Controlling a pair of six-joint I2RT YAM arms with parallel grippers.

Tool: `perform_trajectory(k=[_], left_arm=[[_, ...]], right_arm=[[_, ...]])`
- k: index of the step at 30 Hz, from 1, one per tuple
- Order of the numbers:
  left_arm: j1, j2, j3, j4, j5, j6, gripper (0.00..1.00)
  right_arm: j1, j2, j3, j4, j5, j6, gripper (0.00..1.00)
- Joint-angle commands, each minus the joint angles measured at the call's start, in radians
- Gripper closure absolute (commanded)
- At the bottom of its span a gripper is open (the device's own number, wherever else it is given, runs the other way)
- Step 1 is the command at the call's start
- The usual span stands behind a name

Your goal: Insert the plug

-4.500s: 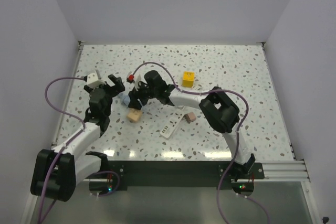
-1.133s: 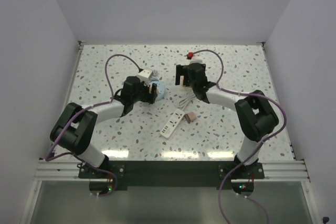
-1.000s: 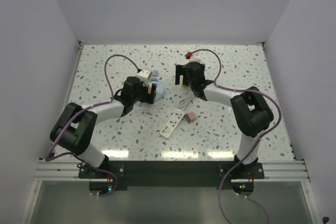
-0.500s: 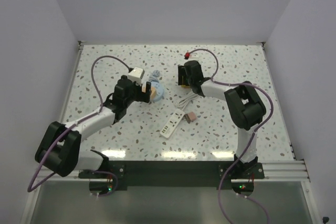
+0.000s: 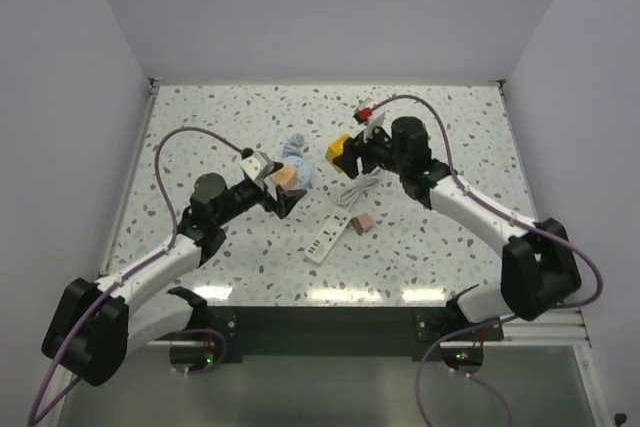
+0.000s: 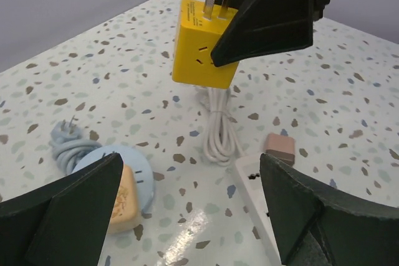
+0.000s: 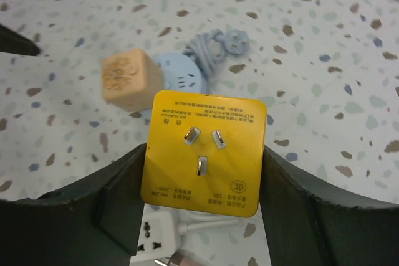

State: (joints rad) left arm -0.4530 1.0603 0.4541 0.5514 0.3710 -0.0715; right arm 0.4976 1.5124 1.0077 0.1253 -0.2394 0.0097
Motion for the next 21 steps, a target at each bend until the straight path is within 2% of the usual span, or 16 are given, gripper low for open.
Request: perform_trajectory(k=[1,3,6,10,12,15,21], left_arm=[[-0.004,0.001,-0.019,0.143,0.245,0.038,0.03],[-0.003,0.018,-0.012,0.145,0.310,0.042,0.03],[-0.004,0.038,-0.006,0.157,0.391,0.050,0.04],[-0.007,0.066,0.015,0.191,0.541,0.052,0.04],[-0.016,0.090,0.030,0.193,0.601,0.056,0.04],[-0.044,0.121,0.087,0.105,0.609,0.117,0.04],[-0.098,0.167,0.150,0.044,0.637,0.171,0.04]], right_arm=[[-0.002,-0.138,-0.078,0.014,-0.345,-0.122,0.56],[-0.002,-0.216,-0.118,-0.007,-0.459,-0.131,0.57],[-0.001,-0.289,-0.132,-0.082,-0.552,-0.157,0.57],[0.001,-0.327,-0.119,-0.190,-0.699,-0.218,0.60],[0.002,-0.331,-0.116,-0.213,-0.724,-0.229,0.63],[0.015,-0.302,-0.086,-0.260,-0.738,-0.263,0.64],[0.042,-0.219,-0.038,-0.299,-0.755,-0.310,0.67]])
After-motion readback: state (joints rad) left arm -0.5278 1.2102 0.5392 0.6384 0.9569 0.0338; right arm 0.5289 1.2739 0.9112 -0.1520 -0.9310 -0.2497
